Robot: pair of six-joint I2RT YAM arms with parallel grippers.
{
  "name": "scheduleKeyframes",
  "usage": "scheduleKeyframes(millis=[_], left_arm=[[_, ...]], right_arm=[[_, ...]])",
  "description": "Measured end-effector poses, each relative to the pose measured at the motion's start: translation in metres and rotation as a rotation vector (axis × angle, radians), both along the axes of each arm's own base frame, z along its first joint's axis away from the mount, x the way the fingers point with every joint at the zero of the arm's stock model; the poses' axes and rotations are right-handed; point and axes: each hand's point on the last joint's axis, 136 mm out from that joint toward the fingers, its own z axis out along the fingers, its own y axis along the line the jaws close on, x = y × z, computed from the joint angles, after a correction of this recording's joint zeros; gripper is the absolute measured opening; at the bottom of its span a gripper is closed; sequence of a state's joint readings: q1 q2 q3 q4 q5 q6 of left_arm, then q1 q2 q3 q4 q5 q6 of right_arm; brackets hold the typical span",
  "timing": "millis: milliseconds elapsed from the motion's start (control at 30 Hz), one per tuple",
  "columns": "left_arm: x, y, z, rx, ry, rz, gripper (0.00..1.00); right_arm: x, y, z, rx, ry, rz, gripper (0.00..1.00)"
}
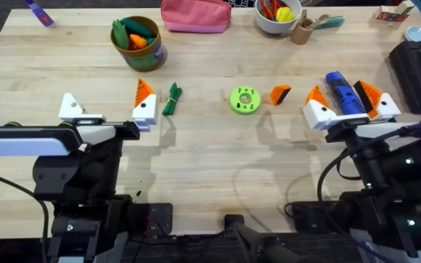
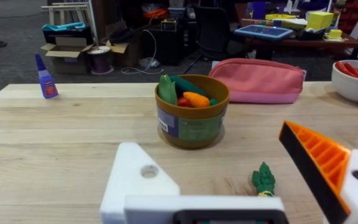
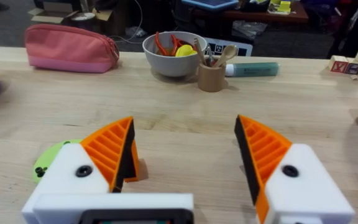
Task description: Pick up the gripper from the table and insert it into the empty holder that is missing its gripper. Then pick up a screw, insert it into the mounting hole, and use the screwdriver to tighten it. Finally, clean up the table by picking up the vegetable and placing it into the bucket.
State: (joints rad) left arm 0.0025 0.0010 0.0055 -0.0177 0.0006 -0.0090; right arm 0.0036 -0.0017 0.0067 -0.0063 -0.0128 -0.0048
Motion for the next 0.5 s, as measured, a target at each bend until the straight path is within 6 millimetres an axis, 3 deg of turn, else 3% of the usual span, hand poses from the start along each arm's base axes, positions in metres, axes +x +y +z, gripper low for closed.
scheduleKeyframes(millis=[333,500], left_arm=[[0.000,-0.001,0.001,0.000,-0.005,-0.003,0.985],[0.000,-0.001,0.009,0.000,-0.032,-0.003,0.985]], right_arm=[[0.000,0.001,0.002,0.000,-0.008,0.003,0.926],[0.001,0.001,0.028,0.000,-0.111,0.003,0.926]])
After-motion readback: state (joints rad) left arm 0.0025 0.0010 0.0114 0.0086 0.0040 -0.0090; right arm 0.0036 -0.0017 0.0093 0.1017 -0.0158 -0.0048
